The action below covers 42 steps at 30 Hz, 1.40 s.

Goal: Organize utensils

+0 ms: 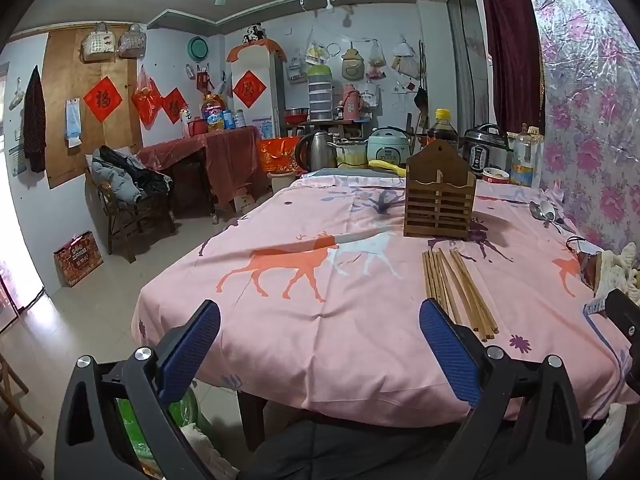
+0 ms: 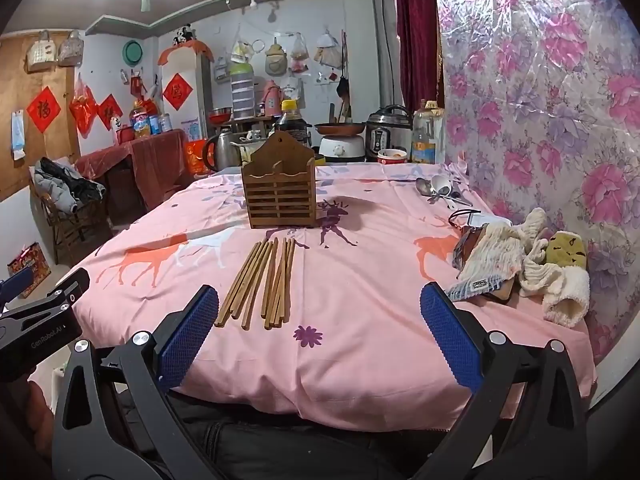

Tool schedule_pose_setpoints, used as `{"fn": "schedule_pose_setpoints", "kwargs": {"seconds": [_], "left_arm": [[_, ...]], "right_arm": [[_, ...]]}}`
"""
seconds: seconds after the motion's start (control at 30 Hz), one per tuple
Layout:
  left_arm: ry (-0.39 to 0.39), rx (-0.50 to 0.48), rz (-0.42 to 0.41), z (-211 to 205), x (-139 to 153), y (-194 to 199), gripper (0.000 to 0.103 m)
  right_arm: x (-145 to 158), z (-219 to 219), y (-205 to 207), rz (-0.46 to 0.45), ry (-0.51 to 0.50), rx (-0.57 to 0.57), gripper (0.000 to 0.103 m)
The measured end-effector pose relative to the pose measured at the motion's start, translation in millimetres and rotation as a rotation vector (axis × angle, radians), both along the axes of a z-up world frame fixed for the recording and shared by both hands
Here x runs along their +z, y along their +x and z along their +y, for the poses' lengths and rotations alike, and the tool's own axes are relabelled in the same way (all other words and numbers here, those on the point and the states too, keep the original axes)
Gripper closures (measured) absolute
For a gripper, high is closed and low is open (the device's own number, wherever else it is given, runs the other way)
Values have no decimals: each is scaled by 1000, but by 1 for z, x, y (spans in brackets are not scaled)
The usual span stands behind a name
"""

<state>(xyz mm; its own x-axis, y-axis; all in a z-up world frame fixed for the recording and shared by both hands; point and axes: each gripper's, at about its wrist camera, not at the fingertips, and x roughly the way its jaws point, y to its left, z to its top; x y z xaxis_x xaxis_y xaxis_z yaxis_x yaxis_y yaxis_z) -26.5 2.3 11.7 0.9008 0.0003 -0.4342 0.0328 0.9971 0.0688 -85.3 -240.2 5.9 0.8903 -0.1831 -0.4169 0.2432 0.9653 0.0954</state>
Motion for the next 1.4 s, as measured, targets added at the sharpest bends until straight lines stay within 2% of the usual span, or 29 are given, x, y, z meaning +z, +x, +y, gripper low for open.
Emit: {"fn": "schedule_pose_setpoints", "kwargs": {"seconds": [1.4], "left_arm": [[0,2,7,0,-2,2,5]], "right_arm": [[-2,3,1,1,-5,1,7]]}}
